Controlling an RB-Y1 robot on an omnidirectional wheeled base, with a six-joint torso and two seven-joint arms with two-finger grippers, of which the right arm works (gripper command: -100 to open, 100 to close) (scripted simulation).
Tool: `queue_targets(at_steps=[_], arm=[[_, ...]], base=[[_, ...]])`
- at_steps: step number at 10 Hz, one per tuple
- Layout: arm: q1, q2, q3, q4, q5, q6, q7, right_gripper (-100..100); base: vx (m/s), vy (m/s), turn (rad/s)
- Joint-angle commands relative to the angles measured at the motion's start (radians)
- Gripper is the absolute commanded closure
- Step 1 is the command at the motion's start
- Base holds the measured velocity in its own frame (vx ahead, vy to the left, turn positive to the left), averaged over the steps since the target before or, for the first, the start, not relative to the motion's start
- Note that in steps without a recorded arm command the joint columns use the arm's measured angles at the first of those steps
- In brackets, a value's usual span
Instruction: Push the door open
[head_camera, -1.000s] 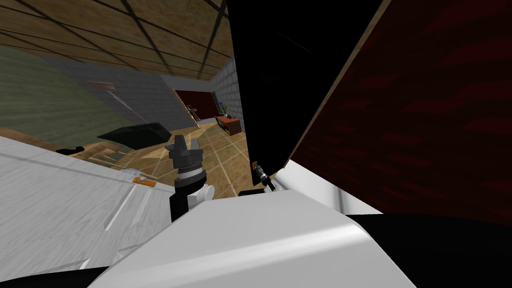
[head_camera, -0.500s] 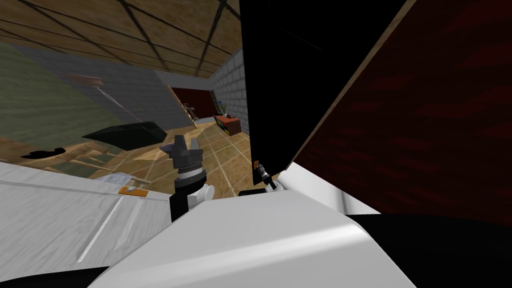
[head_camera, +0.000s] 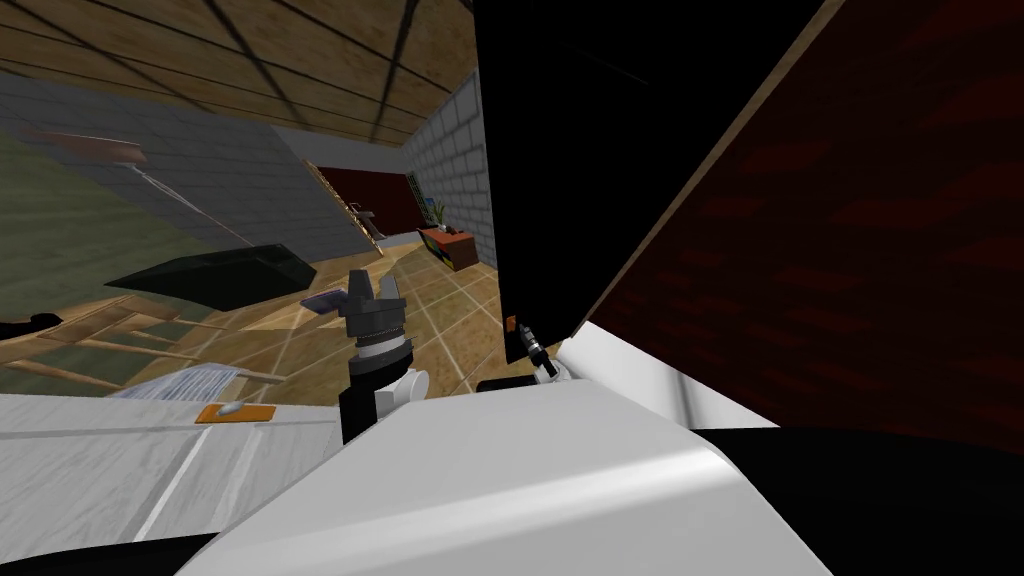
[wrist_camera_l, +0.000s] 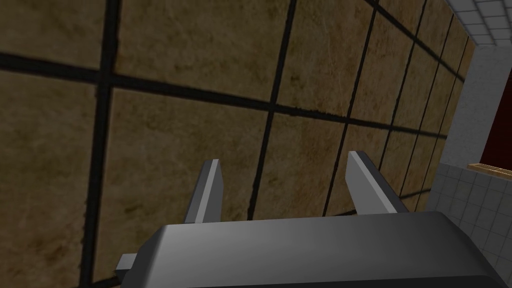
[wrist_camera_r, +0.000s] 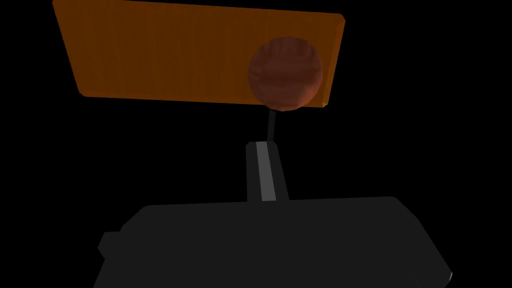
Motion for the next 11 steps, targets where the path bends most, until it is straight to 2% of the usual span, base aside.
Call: queue_targets(at_steps=[1, 3, 5, 6, 7, 11], arm=[[0.001, 0.001, -0.001, 0.001, -0.003, -0.001, -0.001, -100], [0.005, 0.009, -0.004, -0.007, -0.009, 0.002, -0.004, -100], [0.01, 0.029, -0.007, -0.014, -0.015, 0.006, -0.006, -100], [0.011, 0.023, -0.006, -0.015, -0.013, 0.007, -0.005, -100], [0.011, 0.015, -0.009, -0.012, -0.015, 0.002, -0.002, -100], [0.01, 0.01, -0.016, -0.007, -0.017, -0.007, 0.002, -100]], base=[[-0.201, -0.03, -0.013], [-0.24, 0.002, -0.082], [-0.247, -0.012, -0.058], [-0.111, -0.004, -0.01], [0.095, 0.041, 0.033], [0.199, 0.068, 0.021]])
